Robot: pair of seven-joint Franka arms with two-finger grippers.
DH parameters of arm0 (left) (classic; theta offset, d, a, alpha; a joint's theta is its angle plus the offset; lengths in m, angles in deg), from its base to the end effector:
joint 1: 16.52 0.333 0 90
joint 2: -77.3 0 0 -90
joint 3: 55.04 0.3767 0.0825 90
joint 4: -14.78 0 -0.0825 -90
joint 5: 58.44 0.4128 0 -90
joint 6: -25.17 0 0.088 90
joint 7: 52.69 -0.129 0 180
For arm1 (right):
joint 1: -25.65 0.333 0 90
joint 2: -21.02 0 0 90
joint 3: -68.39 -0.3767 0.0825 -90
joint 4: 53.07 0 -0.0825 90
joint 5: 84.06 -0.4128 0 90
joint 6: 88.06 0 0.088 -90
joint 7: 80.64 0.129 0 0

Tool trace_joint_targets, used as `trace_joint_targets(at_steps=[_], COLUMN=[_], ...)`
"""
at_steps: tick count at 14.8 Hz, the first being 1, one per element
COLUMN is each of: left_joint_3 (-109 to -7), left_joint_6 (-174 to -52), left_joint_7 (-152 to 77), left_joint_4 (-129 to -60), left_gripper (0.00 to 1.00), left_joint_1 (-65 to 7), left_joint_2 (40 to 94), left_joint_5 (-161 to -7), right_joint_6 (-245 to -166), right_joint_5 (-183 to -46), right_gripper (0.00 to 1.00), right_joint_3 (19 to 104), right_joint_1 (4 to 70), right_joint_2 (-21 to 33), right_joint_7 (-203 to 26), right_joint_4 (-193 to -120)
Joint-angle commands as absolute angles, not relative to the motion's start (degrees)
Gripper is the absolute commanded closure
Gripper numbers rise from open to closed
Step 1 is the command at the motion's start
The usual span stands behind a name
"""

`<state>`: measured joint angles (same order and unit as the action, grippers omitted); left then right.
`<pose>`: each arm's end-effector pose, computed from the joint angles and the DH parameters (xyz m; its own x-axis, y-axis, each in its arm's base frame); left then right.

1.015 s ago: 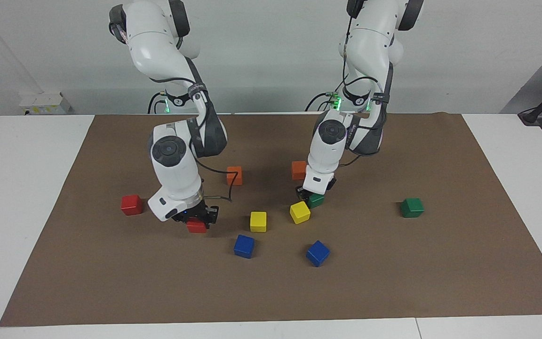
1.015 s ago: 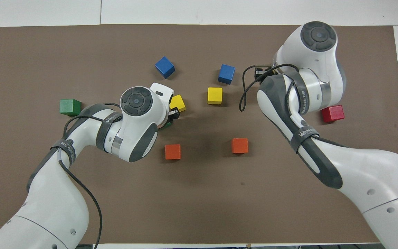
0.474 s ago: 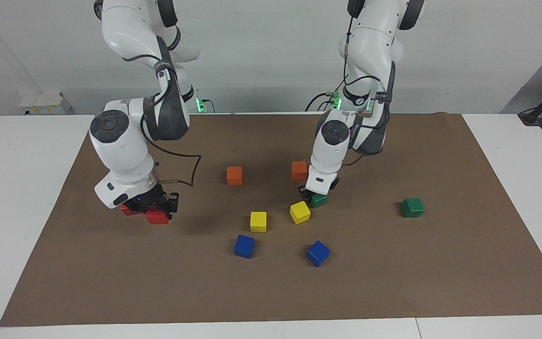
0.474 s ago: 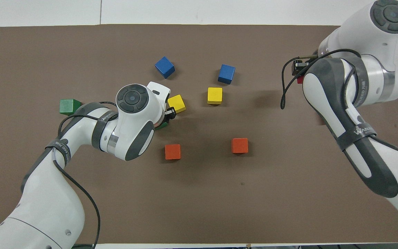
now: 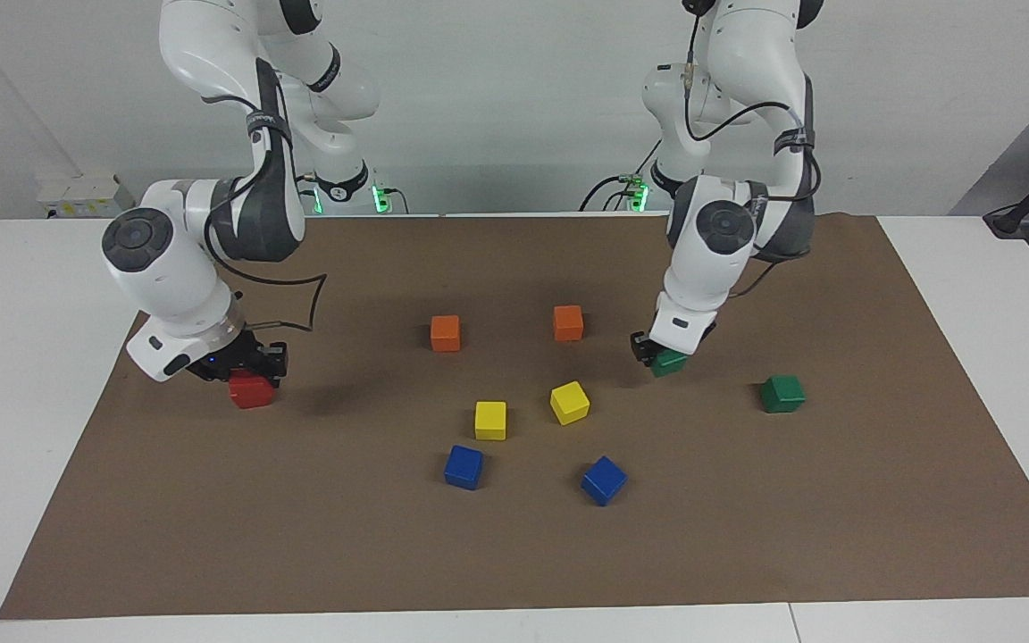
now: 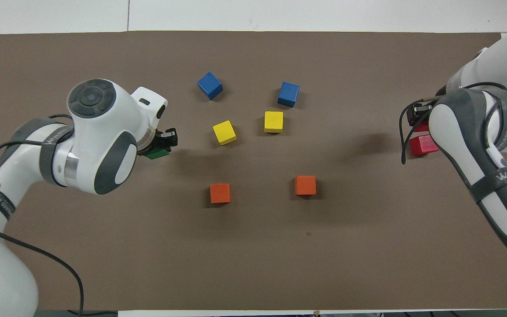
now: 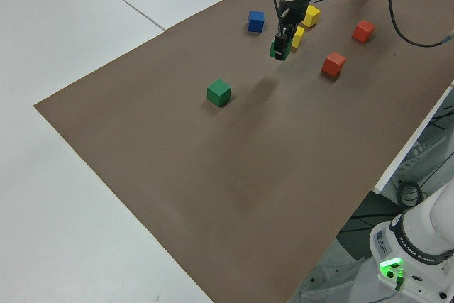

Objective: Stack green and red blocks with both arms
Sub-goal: 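Carry the green cube over the first green while the right gripper carries the red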

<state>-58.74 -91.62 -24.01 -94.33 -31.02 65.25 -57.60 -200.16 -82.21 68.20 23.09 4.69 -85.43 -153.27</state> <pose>0.6024 -0.1949 0.4061 0.9820 0.1766 -0.0669 0.1745 -0.9840 -0.0355 0.6684 -0.0306 0.4254 0.9954 0.0544 -0.0795 0.0563 -0.9982 0.0214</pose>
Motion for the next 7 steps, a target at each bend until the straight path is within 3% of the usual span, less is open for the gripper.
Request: trace_joint_targets(at_steps=[1, 7], left_joint_3=[-59.26, -59.17], left_joint_6=[-87.86, -90.4], left_joint_7=[-35.59, -50.57], left_joint_4=[-95.17, -93.51], left_gripper=[1.0, 1.0], left_joint_1=[-23.85, -13.8], left_joint_2=[68.85, 68.42], left_joint_5=[-57.47, -57.65], right_joint_6=[-205.55, -212.77], right_joint_5=[-81.86, -81.77], right_gripper=[1.0, 1.0], right_joint_3=[67.42, 67.51], right_joint_1=[20.21, 18.01], right_joint_2=[9.33, 10.57], right_joint_7=[-90.63, -93.64], right_joint_4=[-161.51, -168.55])
